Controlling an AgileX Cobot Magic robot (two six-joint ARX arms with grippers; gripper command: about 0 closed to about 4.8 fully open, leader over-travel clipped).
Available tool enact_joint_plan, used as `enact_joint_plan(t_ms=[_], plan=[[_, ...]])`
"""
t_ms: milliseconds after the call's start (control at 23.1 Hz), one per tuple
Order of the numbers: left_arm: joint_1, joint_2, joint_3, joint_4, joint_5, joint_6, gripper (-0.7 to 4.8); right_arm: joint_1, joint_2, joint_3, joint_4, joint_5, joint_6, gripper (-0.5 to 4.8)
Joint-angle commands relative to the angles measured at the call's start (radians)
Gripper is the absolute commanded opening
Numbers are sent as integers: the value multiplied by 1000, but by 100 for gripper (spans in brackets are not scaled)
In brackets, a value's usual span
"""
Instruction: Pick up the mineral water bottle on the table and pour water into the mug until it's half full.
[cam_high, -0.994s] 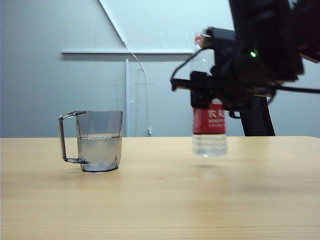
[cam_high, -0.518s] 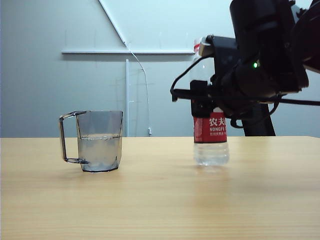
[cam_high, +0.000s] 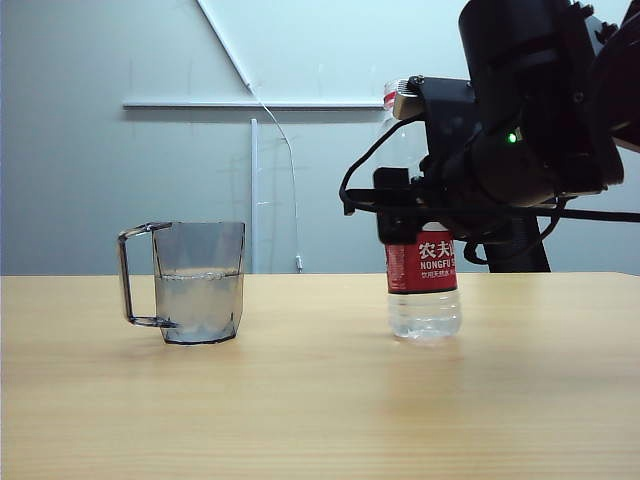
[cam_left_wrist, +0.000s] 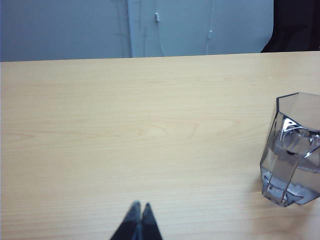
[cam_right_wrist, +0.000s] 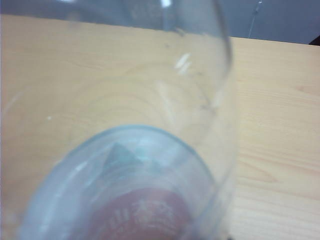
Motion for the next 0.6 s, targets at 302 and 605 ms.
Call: enact_joint_plan(t_ms=[302,605], plan=[[2,2,3,6,0,-3,-2,26,-70,-77,17,8,3,433],[3,2,3,6,0,-3,-2,56,-187,-166,7,28,6,473]])
